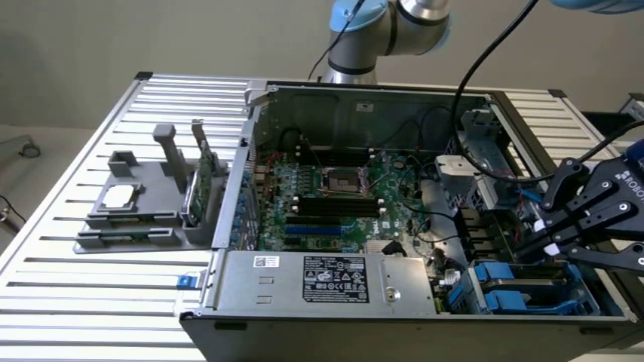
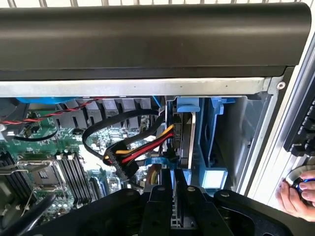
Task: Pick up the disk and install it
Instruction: 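Insert the second disk wire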
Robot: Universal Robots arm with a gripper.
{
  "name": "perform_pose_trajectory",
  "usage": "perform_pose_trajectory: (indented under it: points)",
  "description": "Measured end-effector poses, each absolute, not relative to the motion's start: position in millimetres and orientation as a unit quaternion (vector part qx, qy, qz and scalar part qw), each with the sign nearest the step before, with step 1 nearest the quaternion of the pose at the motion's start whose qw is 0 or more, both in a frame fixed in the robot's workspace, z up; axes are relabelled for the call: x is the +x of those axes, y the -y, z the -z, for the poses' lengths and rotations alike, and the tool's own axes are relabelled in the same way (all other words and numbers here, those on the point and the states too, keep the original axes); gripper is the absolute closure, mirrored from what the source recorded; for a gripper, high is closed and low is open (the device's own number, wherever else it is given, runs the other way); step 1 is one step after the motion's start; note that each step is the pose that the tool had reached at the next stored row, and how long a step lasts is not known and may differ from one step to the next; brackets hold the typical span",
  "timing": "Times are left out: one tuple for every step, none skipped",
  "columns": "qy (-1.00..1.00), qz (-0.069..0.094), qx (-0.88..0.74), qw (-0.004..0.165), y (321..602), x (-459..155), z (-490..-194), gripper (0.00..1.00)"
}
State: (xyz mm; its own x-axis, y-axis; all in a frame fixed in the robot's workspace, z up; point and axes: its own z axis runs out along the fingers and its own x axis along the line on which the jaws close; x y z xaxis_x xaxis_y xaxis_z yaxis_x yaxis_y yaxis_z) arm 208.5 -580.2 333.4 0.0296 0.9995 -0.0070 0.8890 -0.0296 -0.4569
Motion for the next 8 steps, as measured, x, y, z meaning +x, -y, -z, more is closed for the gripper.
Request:
perform_pose_trajectory:
  points:
    - [0.676, -0.166, -0.698, 0.166, 580, 208, -336, 0.84]
    - [0.676, -0.166, -0.698, 0.166, 580, 209, -339, 0.84]
    - [0.676, -0.166, -0.698, 0.166, 579, 208, -342, 0.84]
    - [0.676, -0.166, -0.698, 0.166, 579, 208, -344, 0.84]
    - [0.676, -0.166, -0.698, 0.166, 579, 208, -346, 0.84]
    - [0.677, -0.166, -0.698, 0.167, 579, 209, -348, 0.84]
    - [0.677, -0.165, -0.698, 0.167, 579, 208, -350, 0.84]
    - [0.677, -0.165, -0.698, 0.168, 579, 208, -351, 0.84]
